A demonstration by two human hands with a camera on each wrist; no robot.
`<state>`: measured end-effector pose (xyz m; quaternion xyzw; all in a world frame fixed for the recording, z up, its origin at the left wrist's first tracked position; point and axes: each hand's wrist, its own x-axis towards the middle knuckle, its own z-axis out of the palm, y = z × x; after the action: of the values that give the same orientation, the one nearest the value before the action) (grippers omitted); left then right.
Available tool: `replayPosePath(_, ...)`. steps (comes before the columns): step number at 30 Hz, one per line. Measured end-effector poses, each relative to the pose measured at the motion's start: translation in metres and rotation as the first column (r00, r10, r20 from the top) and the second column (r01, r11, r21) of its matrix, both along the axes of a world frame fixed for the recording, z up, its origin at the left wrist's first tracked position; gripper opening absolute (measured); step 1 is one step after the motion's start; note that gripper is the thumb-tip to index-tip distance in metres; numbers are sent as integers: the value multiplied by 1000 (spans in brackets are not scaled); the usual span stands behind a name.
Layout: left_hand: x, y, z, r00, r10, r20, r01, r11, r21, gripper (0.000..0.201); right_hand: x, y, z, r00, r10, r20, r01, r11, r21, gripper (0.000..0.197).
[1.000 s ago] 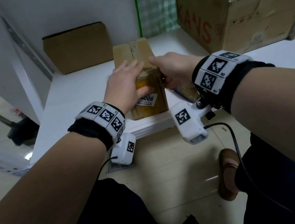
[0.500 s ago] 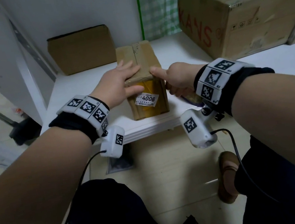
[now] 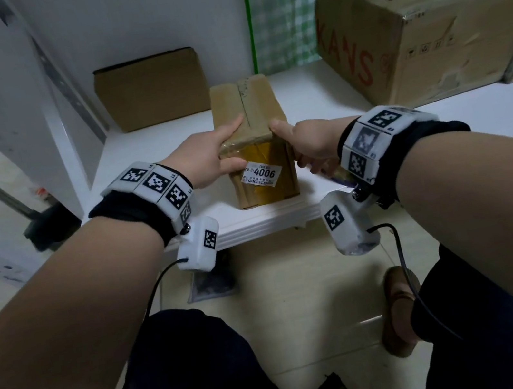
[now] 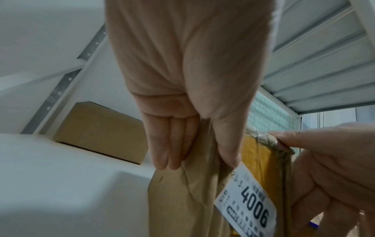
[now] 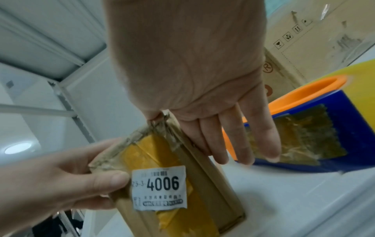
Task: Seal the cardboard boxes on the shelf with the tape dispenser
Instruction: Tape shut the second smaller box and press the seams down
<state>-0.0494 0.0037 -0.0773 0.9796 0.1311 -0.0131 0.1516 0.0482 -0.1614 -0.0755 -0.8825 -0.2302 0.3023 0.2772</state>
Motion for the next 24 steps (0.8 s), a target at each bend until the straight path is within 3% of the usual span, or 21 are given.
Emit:
replayPosePath(6,-4,-2,2,1000,-16,-26,17,997,69,101,-1,-2,-2,990,-6,138,10,1000,-30,60)
replayPosePath(10,-8,-3,4,999,-34,-27,37,990,136,107,3,3,-3,983,-37,179,30,999,38,74)
replayPosePath(15,-8,-5,10,998,61,-22,-51,952,303,96,11,11,0,847,-45,530,0,996,84,53)
replayPosePath(20,-1,-13,-3,991,118,65,-133,936,327,66,15,8,-6,879,53,474,-159,969,187,42)
replayPosePath(24,2,-14,-4,995,83,55,-95,955,281,68,17,4,-8,898,103,427,-201,960,193,56)
